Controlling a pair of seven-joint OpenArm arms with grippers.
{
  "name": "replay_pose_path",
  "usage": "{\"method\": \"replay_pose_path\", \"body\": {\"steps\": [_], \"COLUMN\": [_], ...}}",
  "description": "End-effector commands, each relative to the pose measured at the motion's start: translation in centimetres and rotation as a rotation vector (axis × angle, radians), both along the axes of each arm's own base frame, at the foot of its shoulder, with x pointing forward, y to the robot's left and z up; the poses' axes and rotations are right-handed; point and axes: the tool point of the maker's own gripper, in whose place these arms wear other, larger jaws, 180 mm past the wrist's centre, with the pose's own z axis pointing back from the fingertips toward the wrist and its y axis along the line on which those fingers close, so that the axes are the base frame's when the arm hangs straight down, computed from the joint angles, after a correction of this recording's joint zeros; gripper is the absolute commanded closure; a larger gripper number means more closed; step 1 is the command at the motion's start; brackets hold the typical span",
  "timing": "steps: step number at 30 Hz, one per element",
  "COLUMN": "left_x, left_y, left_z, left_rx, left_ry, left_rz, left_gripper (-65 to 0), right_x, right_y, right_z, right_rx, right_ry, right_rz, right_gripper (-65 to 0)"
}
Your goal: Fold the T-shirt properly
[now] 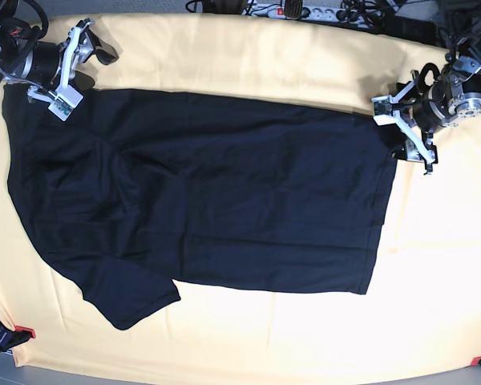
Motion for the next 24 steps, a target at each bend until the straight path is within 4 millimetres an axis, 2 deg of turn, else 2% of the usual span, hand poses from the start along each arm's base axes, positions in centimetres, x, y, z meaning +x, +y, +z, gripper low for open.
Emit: {"method": "replay_pose_path", "body": {"steps": [1, 5, 17, 19, 20, 22, 23, 24], "left_x": [1.2, 2.9, 0.4, 0.7, 1.1, 1.7, 2.0, 2.3], "left_y": [0.6, 0.7, -0.3, -0.2, -0.2, -0.1, 0.1, 0.3], "left_z": [1.2, 2.6, 0.7, 0.9, 1.2, 1.6, 1.8, 2.0], "left_rx": [0.013, -0.007, -0.041, -0.046, -0.050, -0.060, -0.061, -0.056], "left_ry": [-0.063, -0.182, -0.009, -0.029, -0.049, -0.090, -0.109, -0.124], "left_rz": [0.014, 0.052, 0.008, 0.018, 0.026, 0.050, 0.065, 0.081], "left_gripper": [-42.8, -42.8, -42.0, -32.6, -24.7, -4.2, 0.0, 0.0], "right_x": [0.5, 0.5, 0.5, 0.5, 0.5, 0.5, 0.5, 0.5], "right_y": [0.1, 0.1, 0.2, 0.2, 0.2, 0.2, 0.2, 0.1], "right_z": [0.8, 0.8, 0.8, 0.8, 0.8, 0.8, 0.8, 0.8], "right_rx": [0.014, 0.014, 0.017, 0.017, 0.017, 0.017, 0.017, 0.015], "right_ry": [-0.031, -0.031, -0.030, -0.030, -0.030, -0.030, -0.030, -0.031], "right_rz": [0.010, 0.010, 0.010, 0.010, 0.010, 0.010, 0.010, 0.010], "right_gripper": [-41.8, -41.8, -41.8, -41.8, -41.8, -41.8, -41.8, -41.8]}}
